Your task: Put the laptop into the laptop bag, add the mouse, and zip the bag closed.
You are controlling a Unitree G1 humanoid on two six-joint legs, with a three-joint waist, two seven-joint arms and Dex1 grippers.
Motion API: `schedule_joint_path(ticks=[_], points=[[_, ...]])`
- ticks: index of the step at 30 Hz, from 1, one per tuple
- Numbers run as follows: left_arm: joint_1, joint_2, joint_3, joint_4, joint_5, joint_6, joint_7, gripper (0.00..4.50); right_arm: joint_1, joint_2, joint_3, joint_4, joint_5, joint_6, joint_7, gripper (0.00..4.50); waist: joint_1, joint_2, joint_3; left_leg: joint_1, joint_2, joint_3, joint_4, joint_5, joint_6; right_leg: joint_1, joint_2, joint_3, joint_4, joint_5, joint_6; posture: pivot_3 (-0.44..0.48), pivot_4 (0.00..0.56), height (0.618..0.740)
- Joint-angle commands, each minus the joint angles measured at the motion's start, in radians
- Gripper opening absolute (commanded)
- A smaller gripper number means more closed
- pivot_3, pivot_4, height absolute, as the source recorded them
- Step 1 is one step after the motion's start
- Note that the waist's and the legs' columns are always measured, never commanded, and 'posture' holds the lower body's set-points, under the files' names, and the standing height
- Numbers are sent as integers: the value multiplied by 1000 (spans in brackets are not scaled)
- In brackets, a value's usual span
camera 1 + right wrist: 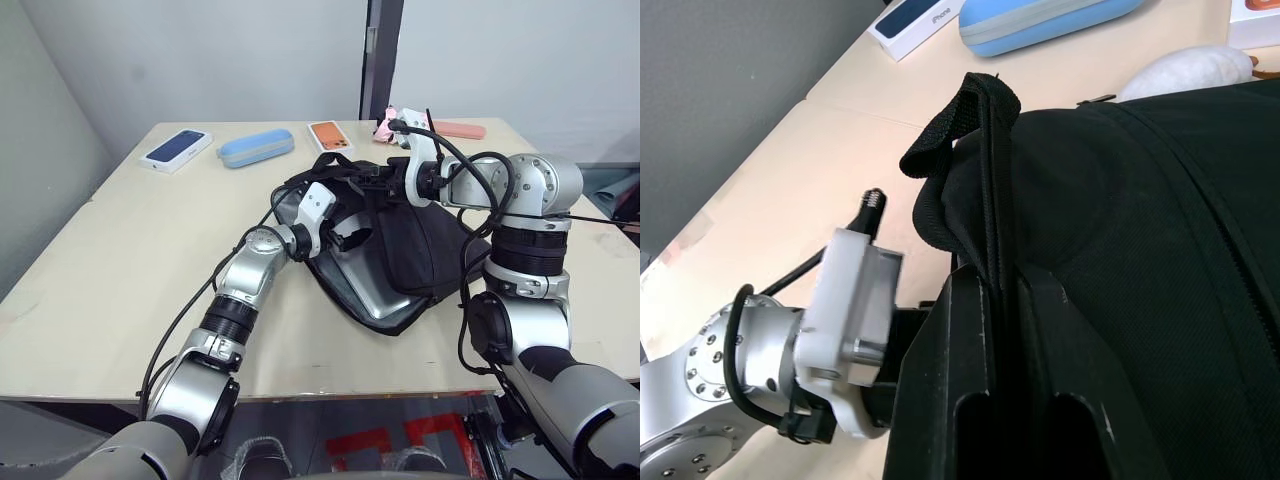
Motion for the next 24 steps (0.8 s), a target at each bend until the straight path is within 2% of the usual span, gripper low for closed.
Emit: schedule_joint_path(ticks=[1, 10, 16, 21, 24], points=[[94, 45, 3, -201, -15, 60, -10, 4479, -30, 7, -46, -37, 32, 5, 7, 0, -5, 0, 0, 0, 0, 0, 0, 0, 0, 0, 0, 0, 0, 0, 0, 0, 150, 740], [133, 24, -12, -227, 9, 104, 40, 4479, -42, 15, -44, -19, 31, 2, 3, 0, 0, 0, 0, 0, 0, 0, 1, 0, 0, -1, 0, 0, -2, 0, 0, 0, 150, 740], [129, 15, -13, -196, 16, 85, 43, 2670, -45, 17, -45, -19, 35, 5, 1, 0, -1, 0, 0, -1, 0, 0, 1, 0, 0, -1, 0, 0, -2, 0, 0, 0, 150, 740], [94, -10, -4, -148, 11, 58, 48, 2660, -47, 18, -47, -20, 37, 5, -1, 0, 0, 0, 0, -1, 0, 0, 1, 0, 0, -1, 0, 0, -2, 0, 0, 0, 150, 740], [11, -53, -9, -37, 31, 11, 65, 2660, -45, 20, -48, -19, 36, 4, -1, 0, 1, 0, 0, -1, 0, 0, 1, 0, 0, -1, 0, 0, -2, 0, 0, 0, 150, 740]])
